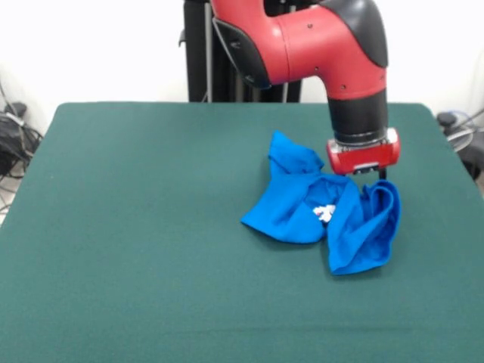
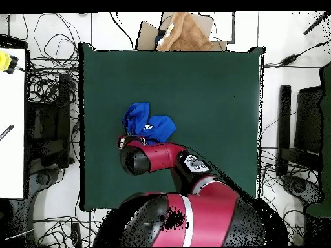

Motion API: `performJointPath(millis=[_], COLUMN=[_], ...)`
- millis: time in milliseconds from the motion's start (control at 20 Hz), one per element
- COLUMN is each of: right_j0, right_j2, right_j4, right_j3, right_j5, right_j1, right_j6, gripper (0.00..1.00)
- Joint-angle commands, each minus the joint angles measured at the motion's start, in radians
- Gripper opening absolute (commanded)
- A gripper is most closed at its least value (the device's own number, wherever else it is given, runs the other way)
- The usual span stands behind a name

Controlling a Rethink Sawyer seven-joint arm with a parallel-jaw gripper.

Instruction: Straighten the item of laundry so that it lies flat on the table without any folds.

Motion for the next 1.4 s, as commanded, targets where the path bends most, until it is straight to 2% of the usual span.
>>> performJointPath(millis=[50,300,550,600,750,950,1050,1150,1300,1400], right_j0=[0.076,0.14,0.123,0.121,0.238,0.351,0.39,0.41,0.491,0.5], right_j2=[-0.08,-0.112,-0.087,-0.063,-0.061,-0.06,-0.063,-0.055,-0.128,-0.135], right_j4=[0.047,0.113,0.131,0.155,0.316,0.53,0.612,0.66,0.708,0.72], right_j3=[-0.121,-0.049,-0.013,0.033,0.232,0.33,0.355,0.364,0.344,0.348], right_j5=[-0.122,-0.102,-0.073,-0.048,0.043,0.188,0.212,0.195,0.228,0.239], right_j1=[0.116,0.038,0.014,-0.015,-0.245,-0.437,-0.481,-0.488,-0.503,-0.516], right_j6=[0.165,0.21,0.202,0.227,0.382,0.491,0.517,0.524,0.518,0.511], gripper=[1.0,1.0,1.0,1.0,1.0,1.0,1.0,1.0,1.0,1.0])
